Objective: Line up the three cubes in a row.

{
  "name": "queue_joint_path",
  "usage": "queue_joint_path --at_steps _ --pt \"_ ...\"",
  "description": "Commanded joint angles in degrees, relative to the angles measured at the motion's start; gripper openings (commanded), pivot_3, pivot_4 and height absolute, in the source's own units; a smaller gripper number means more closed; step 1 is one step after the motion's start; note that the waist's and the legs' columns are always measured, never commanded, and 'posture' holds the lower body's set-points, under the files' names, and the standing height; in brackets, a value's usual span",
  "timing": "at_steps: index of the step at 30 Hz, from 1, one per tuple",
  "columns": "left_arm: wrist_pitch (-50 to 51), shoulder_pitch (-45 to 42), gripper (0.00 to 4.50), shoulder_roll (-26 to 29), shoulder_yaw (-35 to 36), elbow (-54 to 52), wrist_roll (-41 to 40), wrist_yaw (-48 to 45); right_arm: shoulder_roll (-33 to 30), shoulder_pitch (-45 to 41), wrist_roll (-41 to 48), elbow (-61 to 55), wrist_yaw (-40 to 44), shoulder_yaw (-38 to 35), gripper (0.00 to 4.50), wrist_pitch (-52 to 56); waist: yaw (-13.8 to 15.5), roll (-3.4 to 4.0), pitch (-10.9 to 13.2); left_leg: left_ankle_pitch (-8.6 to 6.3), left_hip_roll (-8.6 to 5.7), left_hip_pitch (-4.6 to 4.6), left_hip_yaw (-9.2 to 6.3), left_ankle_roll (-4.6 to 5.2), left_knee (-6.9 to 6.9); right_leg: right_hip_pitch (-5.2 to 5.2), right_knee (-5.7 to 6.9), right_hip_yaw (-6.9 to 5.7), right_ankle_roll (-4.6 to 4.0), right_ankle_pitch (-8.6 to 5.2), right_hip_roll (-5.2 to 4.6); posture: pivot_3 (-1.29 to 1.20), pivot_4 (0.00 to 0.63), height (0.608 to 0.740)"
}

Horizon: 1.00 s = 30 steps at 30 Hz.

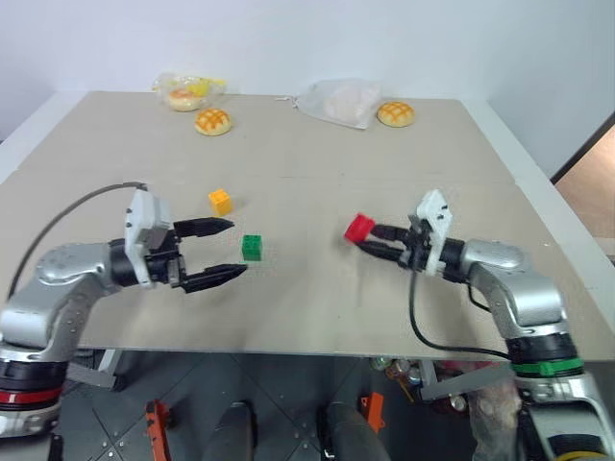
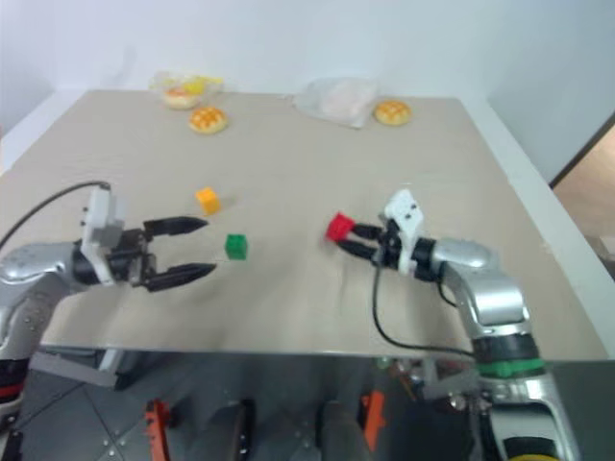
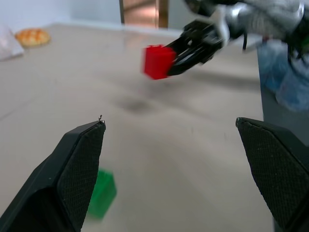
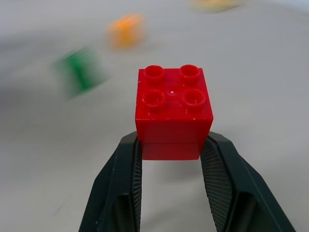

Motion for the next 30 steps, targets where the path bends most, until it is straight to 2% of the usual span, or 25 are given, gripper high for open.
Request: queue_joint_path --at_steps 1,7,19,27,29,30 --pt "-1.55 1.50 4.50 2.50 3.42 2.09 -0.24 -4.07 -0.14 -4.42 -1.35 6.07 7.44 2.13 1.18 -6.46 -0.32 0.00 0.00 0.00 0.01 0.01 0.00 0.00 0.02 0.00 0.00 0.00 -0.02 0.00 0.00 0.00 0.150 0.740" --pt "-5.89 7.23 4.50 4.28 4.88 5.15 2.96 -7.15 2.84 -10.45 -5.15 16.89 12.65 5.21 1.18 -16.17 -1.02 0.00 0.00 0.01 0.12 0.05 0.10 -0.02 0.01 -0.06 0.01 0.01 -0.13 0.08 0.04 0.00 0.150 0.740" --pt "-4.53 11.48 4.50 1.67 5.64 -1.83 1.20 -2.41 5.89 -14.89 -9.00 28.03 22.24 9.36 1.18 -24.29 -0.71 0.00 0.00 -0.01 0.18 -0.01 0.10 -0.06 -0.06 -0.14 0.07 0.00 -0.13 0.06 0.10 0.00 0.150 0.740" --pt "-4.10 12.25 4.50 1.69 6.54 -3.20 0.71 -0.99 7.68 -17.18 -13.19 35.61 20.87 10.44 1.18 -29.32 -0.87 0.00 0.00 0.00 0.19 0.03 0.10 -0.07 -0.05 -0.13 0.12 0.01 -0.15 0.07 0.11 0.00 0.150 0.740" --pt "-4.44 13.16 4.50 1.43 6.64 -3.97 0.96 -0.33 8.24 -18.05 -15.09 38.61 19.43 11.06 2.25 -30.82 -0.97 -0.01 0.00 0.00 0.21 0.06 0.13 -0.07 -0.05 -0.13 0.12 0.02 -0.16 0.09 0.12 0.00 0.150 0.740" --pt "-4.55 13.44 4.50 1.29 6.63 -4.19 1.06 -0.10 8.48 -18.46 -15.70 39.79 19.10 11.19 2.59 -31.29 -0.94 -0.01 0.00 0.00 0.23 0.12 0.15 -0.07 -0.05 -0.08 0.12 0.02 -0.18 0.11 0.13 0.00 0.150 0.740"
